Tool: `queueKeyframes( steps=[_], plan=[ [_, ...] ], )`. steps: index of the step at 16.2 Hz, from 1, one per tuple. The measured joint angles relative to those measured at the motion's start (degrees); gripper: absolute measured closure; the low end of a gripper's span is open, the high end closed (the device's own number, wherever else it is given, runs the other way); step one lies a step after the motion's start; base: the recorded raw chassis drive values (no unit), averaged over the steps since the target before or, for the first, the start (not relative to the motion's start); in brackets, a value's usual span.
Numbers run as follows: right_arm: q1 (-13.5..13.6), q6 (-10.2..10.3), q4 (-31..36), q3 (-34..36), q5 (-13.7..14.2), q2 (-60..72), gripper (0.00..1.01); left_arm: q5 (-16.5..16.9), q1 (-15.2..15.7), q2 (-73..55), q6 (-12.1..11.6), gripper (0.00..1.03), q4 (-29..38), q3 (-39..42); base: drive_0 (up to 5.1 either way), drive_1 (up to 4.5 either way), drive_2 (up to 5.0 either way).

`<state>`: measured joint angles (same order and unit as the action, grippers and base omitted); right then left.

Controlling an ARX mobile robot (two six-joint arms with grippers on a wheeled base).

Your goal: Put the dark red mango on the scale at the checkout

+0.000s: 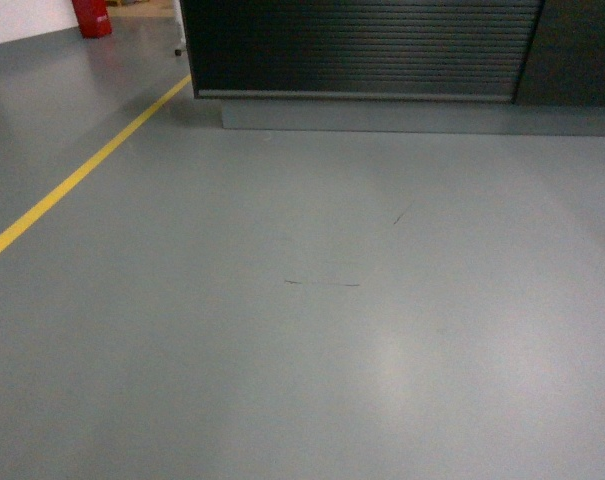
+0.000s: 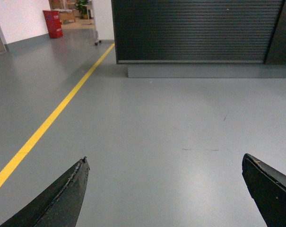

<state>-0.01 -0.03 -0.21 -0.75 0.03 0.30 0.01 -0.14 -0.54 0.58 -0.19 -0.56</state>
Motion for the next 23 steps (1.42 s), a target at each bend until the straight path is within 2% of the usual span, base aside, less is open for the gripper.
queueKeyframes(
  steps=[23],
  plan=[
    [0.0, 0.0, 0.0, 0.0, 0.0, 0.0, 0.03, 0.0, 0.0, 0.0, 0.0, 0.05, 0.0, 0.0, 0.0, 0.0, 0.0]
  ],
)
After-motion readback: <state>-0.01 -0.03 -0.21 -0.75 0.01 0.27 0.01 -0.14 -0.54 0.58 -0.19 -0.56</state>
